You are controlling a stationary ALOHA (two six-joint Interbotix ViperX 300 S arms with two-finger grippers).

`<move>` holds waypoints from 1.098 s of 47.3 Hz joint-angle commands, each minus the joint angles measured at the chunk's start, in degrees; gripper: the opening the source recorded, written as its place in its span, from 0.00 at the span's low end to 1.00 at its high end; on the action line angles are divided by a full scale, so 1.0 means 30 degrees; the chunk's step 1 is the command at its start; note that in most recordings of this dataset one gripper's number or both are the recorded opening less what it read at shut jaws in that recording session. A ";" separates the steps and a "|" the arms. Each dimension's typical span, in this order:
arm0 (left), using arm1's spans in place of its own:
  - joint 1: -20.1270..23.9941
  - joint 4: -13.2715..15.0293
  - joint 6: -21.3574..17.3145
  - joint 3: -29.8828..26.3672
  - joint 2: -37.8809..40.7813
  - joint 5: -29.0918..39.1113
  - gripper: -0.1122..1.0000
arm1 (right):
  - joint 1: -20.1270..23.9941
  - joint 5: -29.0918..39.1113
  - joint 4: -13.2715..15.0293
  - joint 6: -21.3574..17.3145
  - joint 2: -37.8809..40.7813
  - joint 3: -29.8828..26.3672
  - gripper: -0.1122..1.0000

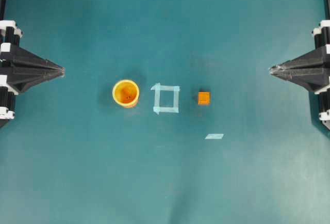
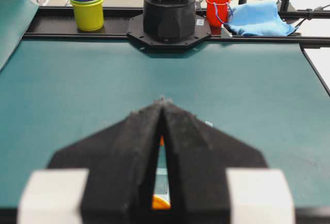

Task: Move the block to the right with right arm.
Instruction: 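Start moving the right gripper inward toward the orange cube, then lower the open right gripper around the orange cube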

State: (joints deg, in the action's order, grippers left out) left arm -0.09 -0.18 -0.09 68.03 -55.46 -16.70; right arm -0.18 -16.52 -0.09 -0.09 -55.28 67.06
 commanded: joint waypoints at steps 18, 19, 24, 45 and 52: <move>0.0029 -0.0088 0.0176 -0.0820 0.0352 0.0762 0.10 | -0.0352 0.1641 -0.0029 0.0059 0.0967 -0.1172 0.10; 0.0029 -0.0088 0.0176 -0.0820 0.0381 0.0791 0.10 | -0.0410 0.1670 -0.0029 0.0059 0.1055 -0.1230 0.11; 0.0029 -0.0088 0.0176 -0.0791 0.0352 0.0967 0.10 | -0.0586 0.1670 -0.0059 0.0029 0.1699 -0.1523 0.11; 0.0029 -0.0088 0.0176 -0.0820 0.0381 0.1318 0.10 | -0.1611 0.1670 -0.0234 0.0000 0.6123 -0.3574 0.61; 0.0029 -0.0088 0.0176 -0.0820 0.0352 0.1318 0.10 | -0.1846 0.1670 -0.0234 0.0029 0.8057 -0.4219 0.62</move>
State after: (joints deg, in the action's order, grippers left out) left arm 0.00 -0.35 0.35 67.06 -54.76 -12.48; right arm -5.45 -11.25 -0.70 0.00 -33.57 56.69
